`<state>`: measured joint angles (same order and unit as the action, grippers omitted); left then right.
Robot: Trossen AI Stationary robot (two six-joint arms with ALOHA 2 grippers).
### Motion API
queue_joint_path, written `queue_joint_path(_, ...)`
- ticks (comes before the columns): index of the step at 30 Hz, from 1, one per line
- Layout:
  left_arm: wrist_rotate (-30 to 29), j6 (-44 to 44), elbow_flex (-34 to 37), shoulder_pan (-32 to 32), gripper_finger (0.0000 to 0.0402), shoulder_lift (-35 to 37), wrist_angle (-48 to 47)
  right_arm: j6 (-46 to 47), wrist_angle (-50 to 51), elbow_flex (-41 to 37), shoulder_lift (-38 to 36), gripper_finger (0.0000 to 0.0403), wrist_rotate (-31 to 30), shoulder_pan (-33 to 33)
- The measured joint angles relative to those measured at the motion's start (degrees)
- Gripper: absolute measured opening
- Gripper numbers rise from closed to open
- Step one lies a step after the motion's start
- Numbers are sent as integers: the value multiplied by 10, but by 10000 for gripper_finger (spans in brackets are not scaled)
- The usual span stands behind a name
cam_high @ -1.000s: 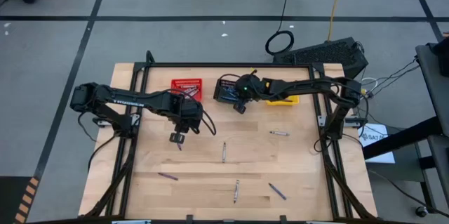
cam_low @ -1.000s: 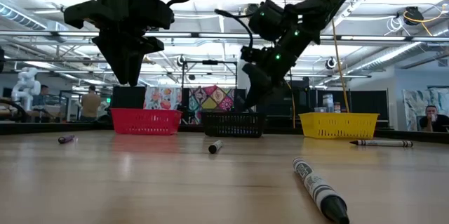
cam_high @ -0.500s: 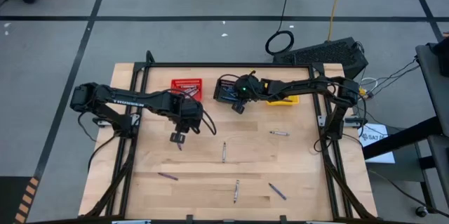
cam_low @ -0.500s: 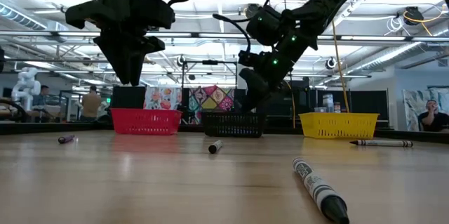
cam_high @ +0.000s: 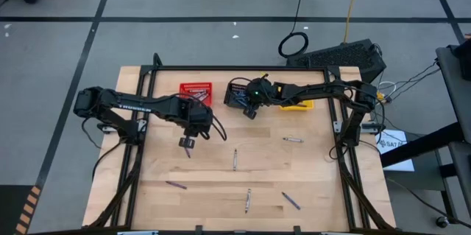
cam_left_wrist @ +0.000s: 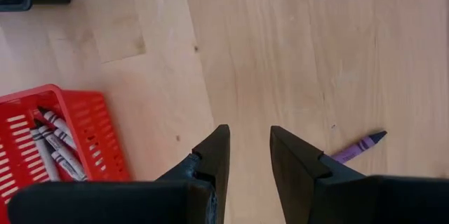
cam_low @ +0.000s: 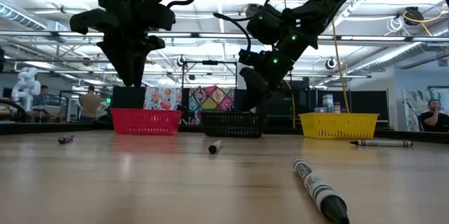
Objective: Sort crayons
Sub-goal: Put the violet crayon into the yellow bin
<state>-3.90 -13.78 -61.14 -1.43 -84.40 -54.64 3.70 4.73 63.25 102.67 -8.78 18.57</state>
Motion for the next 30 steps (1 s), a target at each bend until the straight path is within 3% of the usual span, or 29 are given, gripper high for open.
queue_joint_path(8, 4, 30, 0, 1, 96, 0, -4, -11, 75, 59, -12, 119, -1, -9)
queue_joint_path(18, 7, 50, 0, 3, 96, 0, -35, -11, 287, 168, -12, 119, -1, -24)
queue_joint_path(30, 17, 60, 40, 64, 96, 0, -73, 85, 525, 186, -12, 118, 0, -64)
